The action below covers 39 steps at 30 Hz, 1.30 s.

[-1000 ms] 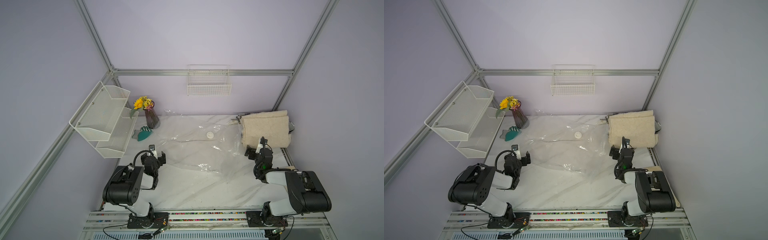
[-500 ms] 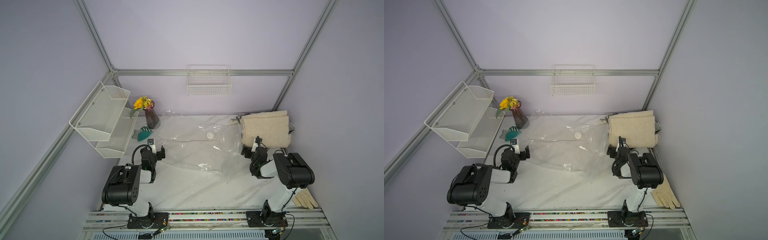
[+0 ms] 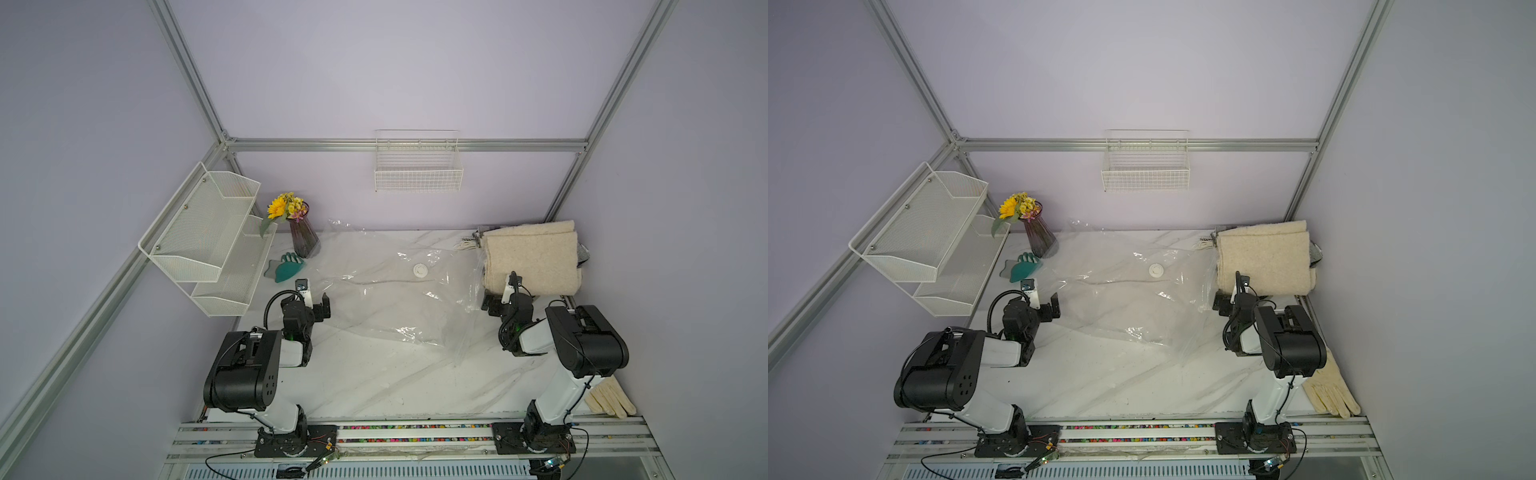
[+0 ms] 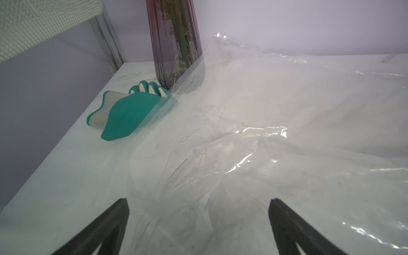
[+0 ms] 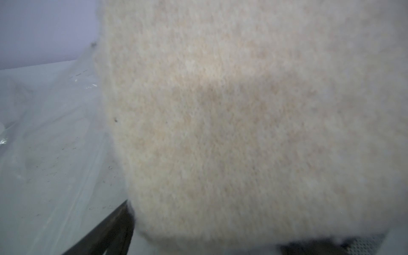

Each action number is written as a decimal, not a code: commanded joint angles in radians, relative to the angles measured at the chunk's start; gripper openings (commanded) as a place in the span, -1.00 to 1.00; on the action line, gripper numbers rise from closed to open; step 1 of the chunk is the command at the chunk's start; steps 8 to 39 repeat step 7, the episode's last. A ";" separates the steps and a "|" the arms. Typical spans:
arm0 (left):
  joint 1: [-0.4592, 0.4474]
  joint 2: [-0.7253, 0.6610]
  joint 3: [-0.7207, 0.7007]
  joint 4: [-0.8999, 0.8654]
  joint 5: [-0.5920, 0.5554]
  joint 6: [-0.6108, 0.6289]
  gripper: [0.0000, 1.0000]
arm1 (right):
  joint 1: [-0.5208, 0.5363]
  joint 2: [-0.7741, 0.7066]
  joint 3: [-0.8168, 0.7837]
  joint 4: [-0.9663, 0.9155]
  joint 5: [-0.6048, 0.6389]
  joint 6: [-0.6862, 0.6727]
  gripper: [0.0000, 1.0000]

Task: Take the scarf out of the vacuum bag
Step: Reset both arms

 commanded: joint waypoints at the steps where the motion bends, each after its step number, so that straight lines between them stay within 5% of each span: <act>1: -0.004 -0.020 0.022 0.022 -0.011 0.002 1.00 | 0.011 -0.007 0.025 -0.006 -0.017 -0.036 0.95; 39: -0.004 -0.020 0.020 0.022 -0.011 0.002 1.00 | 0.007 -0.014 0.014 0.010 -0.021 -0.034 0.94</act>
